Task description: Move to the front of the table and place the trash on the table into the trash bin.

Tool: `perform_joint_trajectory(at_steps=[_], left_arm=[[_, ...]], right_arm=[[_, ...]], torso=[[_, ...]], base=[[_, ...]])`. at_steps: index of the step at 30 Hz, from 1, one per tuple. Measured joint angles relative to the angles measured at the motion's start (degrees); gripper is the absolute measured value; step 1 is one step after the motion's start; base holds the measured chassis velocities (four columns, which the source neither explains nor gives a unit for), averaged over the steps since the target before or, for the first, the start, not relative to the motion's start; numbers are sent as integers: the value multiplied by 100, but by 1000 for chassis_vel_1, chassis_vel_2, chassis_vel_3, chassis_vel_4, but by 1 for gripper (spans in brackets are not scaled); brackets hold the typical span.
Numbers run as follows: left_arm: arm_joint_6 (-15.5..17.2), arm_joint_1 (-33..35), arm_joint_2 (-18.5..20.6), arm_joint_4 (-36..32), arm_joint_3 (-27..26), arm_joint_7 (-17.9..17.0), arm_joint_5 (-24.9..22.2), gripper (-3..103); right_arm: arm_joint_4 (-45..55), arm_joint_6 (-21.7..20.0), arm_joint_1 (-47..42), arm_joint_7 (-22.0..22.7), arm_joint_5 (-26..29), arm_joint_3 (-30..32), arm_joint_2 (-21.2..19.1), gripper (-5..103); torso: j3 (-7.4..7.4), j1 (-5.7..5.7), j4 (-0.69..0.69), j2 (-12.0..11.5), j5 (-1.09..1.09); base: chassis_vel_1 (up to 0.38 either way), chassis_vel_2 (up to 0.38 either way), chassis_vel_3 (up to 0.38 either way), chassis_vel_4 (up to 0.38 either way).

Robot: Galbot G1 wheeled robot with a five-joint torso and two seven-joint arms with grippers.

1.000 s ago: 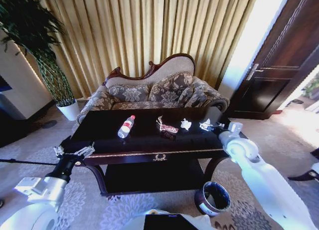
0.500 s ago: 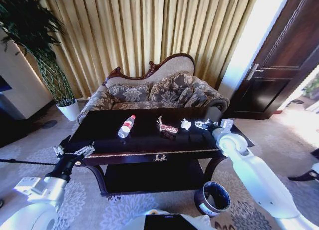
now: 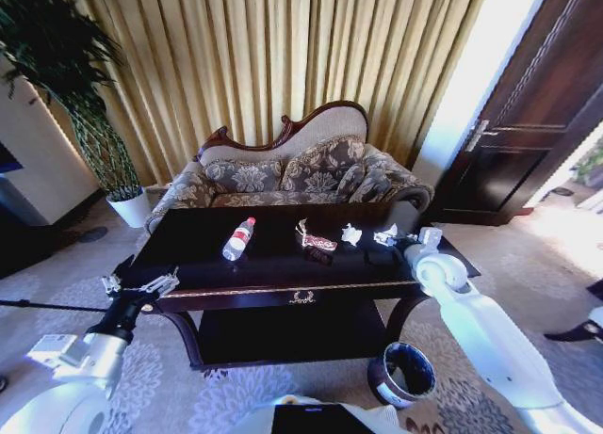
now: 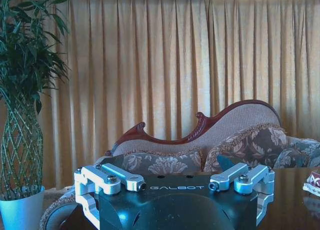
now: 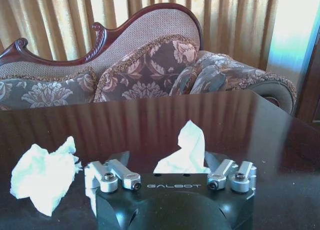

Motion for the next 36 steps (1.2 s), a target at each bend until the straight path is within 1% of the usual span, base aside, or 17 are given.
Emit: perform_joint_trajectory(at_steps=[1,3,4,5,7,10,12,16,18,19,21,24,29,31,32,33,36], left_arm=[[-1,1,0,0,-1,0,0,100],[-1,3,-1,0,-1,0,0,100],[-3,4,-3,0,-2,0,0,100],[-4,5,-4,0,-2,0,0,100],[-5,5,-5,0,-2,0,0,100],[-7,2,-7,0,0,0,0,100],[-7,-1,-7,0,3,0,1,100],[-8,-16,-6,0,21,2,2,100],[-9,-16,-6,0,24,2,2,100],[-9,-16,-5,0,32,3,4,100],[-8,-14,-3,0,33,3,4,100],[-9,-12,6,0,30,4,4,100],[-10,-9,8,0,20,4,4,100],[-12,-10,8,0,20,5,4,100],[-13,-18,8,0,21,5,2,100],[-13,-18,8,0,21,5,2,100],[-15,-67,24,0,23,8,-5,100]], right_arm=[[-11,3,-4,-2,-9,-4,9,83],[-16,5,-8,-3,-15,-6,16,83],[-20,9,-20,-5,-22,-9,30,72],[-21,11,-30,-5,-25,-9,35,66],[-21,13,-39,-5,-25,-7,37,66],[-14,20,-93,-7,-26,39,38,49],[-13,24,-114,-8,-27,61,35,49],[4,33,-196,-16,-34,132,29,28],[8,35,-211,-19,-36,141,29,28],[14,40,-238,-23,-40,160,29,16],[16,42,-244,-24,-41,165,29,16],[17,49,-258,-28,-44,180,29,2],[24,119,-293,-40,-45,219,20,0],[96,416,-381,-221,-37,280,16,0],[171,657,-439,-305,-30,311,10,0],[171,657,-439,-305,-30,311,10,0],[559,1049,-669,-443,7,435,4,0]], torso=[[0,0,0,0,0],[0,0,0,0,0],[0,0,0,0,0],[0,0,0,0,0],[0,0,0,0,0],[0,0,0,-1,0],[0,0,0,0,0],[0,0,0,0,0],[0,0,0,0,0],[0,0,0,0,0],[0,0,0,0,0],[0,0,0,0,0],[0,0,0,0,0],[0,0,0,0,1],[0,0,0,0,0],[0,0,0,0,0],[0,0,0,-1,1]], base=[[0,0,0,0],[0,0,0,0],[0,0,0,0],[0,0,0,0],[0,0,0,0],[0,0,0,0],[0,0,0,0],[0,0,0,0],[0,0,0,0],[0,0,0,0],[0,0,0,0],[0,0,0,0],[0,0,0,0],[0,0,0,0],[0,0,0,0],[0,0,0,0],[0,0,0,0]])
